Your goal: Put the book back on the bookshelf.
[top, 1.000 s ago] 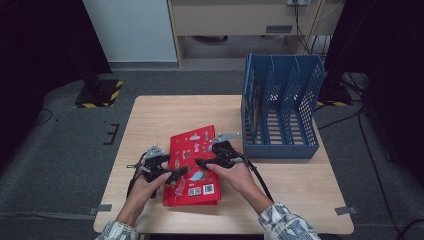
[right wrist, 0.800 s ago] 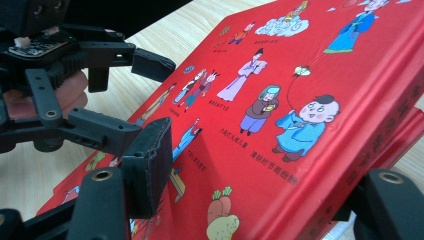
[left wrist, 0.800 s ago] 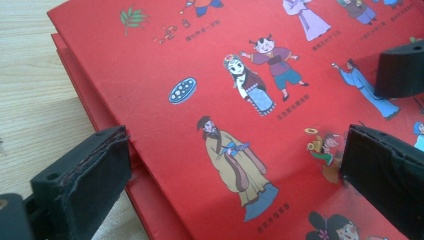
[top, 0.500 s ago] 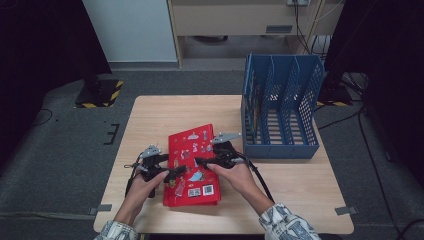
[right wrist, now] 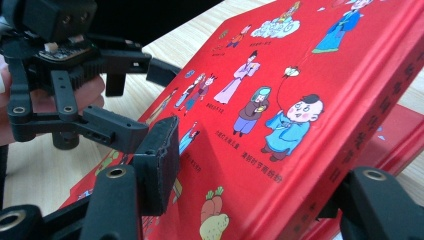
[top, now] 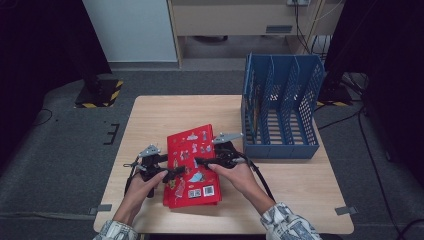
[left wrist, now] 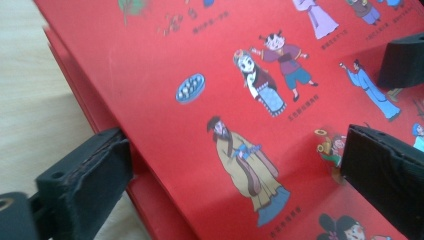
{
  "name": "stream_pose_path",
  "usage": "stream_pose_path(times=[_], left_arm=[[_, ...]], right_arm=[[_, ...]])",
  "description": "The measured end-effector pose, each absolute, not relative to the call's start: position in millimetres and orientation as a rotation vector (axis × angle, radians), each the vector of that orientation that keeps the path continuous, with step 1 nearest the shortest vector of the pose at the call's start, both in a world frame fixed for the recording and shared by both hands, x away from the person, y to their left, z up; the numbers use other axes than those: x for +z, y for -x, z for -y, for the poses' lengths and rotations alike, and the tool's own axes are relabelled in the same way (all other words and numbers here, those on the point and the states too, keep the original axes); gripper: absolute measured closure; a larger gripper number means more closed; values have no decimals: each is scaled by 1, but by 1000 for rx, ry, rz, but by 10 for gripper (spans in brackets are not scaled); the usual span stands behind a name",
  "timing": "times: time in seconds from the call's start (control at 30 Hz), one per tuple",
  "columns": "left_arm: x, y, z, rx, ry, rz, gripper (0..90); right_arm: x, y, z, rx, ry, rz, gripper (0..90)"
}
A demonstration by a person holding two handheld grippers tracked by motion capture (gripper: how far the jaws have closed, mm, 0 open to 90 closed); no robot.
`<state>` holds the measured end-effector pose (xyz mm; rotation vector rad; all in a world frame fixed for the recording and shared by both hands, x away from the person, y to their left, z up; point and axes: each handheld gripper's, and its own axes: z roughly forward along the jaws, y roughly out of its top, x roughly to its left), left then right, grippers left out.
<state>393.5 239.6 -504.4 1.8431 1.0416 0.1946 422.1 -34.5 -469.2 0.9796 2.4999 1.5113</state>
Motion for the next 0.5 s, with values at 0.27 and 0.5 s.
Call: stream_pose_path(times=[0.27,0.5], left_arm=[[-500,-392,-239,228,-1840,-1058,80],[-493,-392,-238,273,-1850,-1060,143]], right_arm=[[-471,-423,29,1392,-947,-2578,221],[-473,-424,25,1330,-965,-2609,140]])
